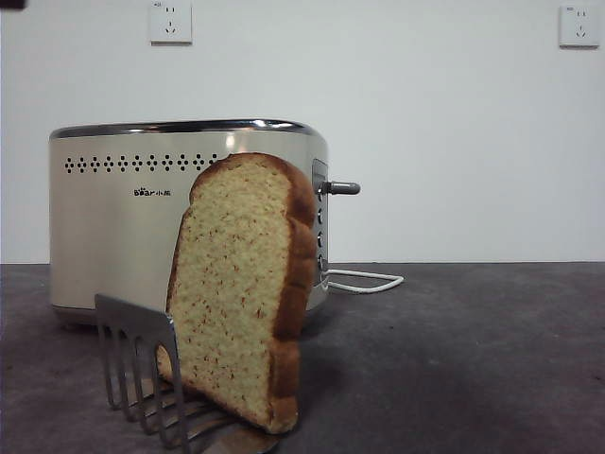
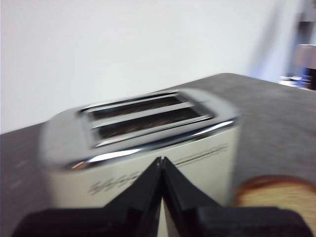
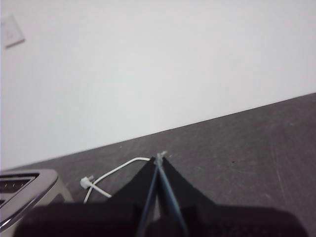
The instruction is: Pick up a slice of bread from the rack,put the bread on the toaster,press the button
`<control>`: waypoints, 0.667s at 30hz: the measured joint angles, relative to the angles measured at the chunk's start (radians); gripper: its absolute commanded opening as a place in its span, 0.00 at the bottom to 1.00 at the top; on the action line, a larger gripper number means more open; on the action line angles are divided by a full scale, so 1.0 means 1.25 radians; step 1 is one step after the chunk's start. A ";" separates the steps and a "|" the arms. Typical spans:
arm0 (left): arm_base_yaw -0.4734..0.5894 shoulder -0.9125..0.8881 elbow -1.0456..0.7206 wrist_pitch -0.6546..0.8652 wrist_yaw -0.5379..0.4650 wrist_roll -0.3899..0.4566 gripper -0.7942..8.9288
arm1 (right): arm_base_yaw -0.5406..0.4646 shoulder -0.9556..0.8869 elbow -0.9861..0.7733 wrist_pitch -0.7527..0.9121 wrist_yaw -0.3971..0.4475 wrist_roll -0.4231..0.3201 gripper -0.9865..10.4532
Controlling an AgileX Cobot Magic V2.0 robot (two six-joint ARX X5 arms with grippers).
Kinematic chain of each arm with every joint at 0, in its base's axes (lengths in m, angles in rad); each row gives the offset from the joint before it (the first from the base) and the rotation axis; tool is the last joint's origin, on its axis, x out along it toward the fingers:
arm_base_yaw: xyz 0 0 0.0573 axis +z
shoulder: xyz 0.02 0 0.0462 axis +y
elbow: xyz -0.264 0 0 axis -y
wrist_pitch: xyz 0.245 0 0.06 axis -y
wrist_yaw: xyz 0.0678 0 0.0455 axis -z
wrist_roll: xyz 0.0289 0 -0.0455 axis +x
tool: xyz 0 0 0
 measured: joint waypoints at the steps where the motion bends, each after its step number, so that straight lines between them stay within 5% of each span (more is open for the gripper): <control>1: -0.030 0.016 0.018 -0.009 0.002 0.015 0.08 | 0.000 0.021 0.019 -0.007 -0.007 -0.010 0.08; 12: -0.303 0.255 0.255 -0.246 0.002 0.341 0.08 | 0.000 0.208 0.168 -0.067 -0.095 -0.034 0.08; 20: -0.473 0.461 0.500 -0.501 -0.058 0.726 0.08 | 0.000 0.276 0.239 -0.113 -0.106 -0.034 0.08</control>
